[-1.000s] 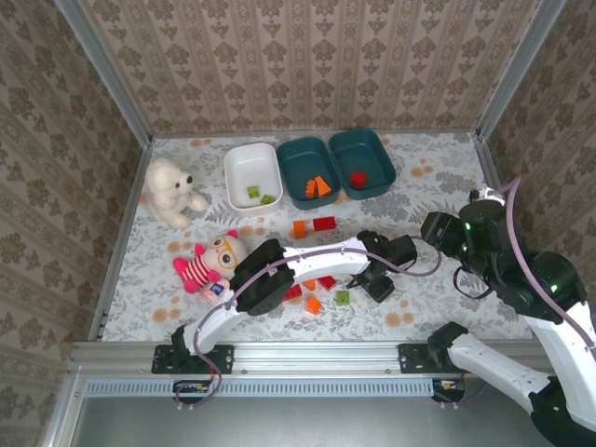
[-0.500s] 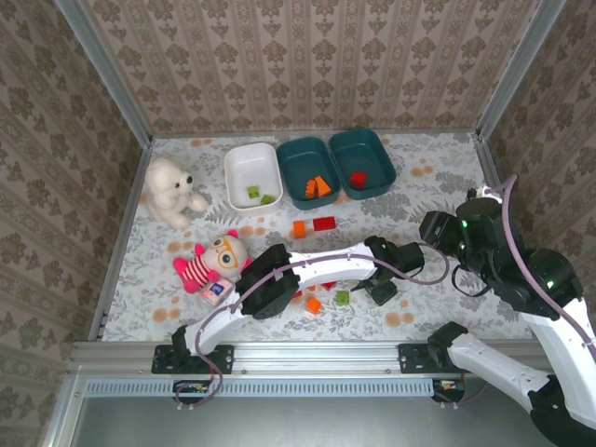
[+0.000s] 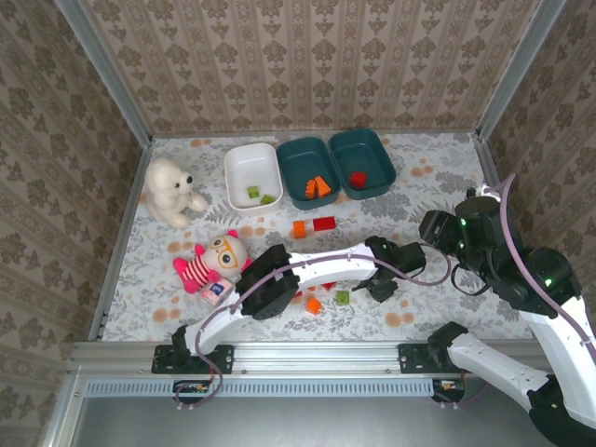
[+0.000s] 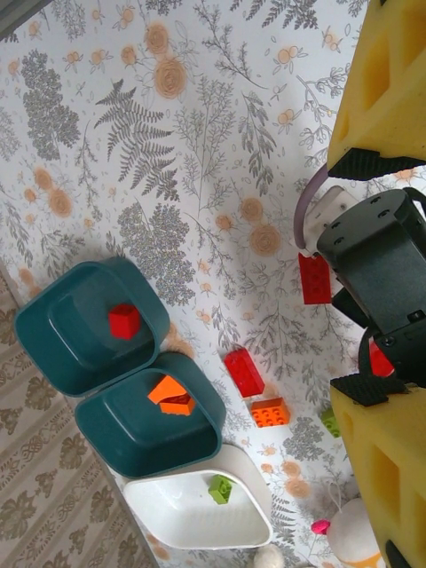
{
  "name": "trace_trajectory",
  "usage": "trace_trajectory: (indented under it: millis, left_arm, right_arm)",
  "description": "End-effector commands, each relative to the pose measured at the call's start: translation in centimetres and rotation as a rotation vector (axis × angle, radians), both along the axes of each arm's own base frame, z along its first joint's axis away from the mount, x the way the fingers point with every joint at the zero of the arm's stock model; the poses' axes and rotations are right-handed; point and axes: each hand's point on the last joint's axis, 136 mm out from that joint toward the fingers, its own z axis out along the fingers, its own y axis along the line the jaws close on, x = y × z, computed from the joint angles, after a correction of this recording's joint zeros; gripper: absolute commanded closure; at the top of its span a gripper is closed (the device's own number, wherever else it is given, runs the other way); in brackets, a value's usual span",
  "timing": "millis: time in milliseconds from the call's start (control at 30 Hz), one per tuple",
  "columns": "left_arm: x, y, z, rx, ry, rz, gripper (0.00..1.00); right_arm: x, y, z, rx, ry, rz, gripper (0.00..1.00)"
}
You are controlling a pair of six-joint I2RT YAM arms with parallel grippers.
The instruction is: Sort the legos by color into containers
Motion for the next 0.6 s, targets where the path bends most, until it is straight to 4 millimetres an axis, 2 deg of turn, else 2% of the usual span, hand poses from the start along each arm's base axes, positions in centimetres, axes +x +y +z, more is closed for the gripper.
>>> trace_trajectory:
  millis: [0,100,167,267,400,567]
  left_arm:
    - [1.4,0.4,3.1,-0.051,-0.080,0.026,0.76]
    - [3.1,2.3,7.6,-0.112,-0.106,0.104,0.77]
    - [4.9,4.3,10.7,-0.166,-0.118,0.192,0.77]
    - [8.1,8.2,14.1,-0.229,-0.122,0.334,0.78]
    - [12.8,14.4,15.5,-0.279,-0.110,0.531,0.78]
    - [19.3,21.3,14.4,-0.286,-0.084,0.740,0.78]
  right_arm:
    - [0.1,-0.1,0.9,0.000,-0.020,0.004,0.38]
    - [0.4,0.0,1.0,-0.002,-0.024,0.003,0.38]
    - [0.7,0.2,0.9,0.000,-0.025,0.004,0.38]
    - [1.4,0.8,0.6,0.008,-0.021,0.019,0.38]
    - [3.0,2.6,-0.7,0.016,0.018,0.073,0.37]
    - [5.3,6.3,-3.9,0.038,0.140,0.187,0.37]
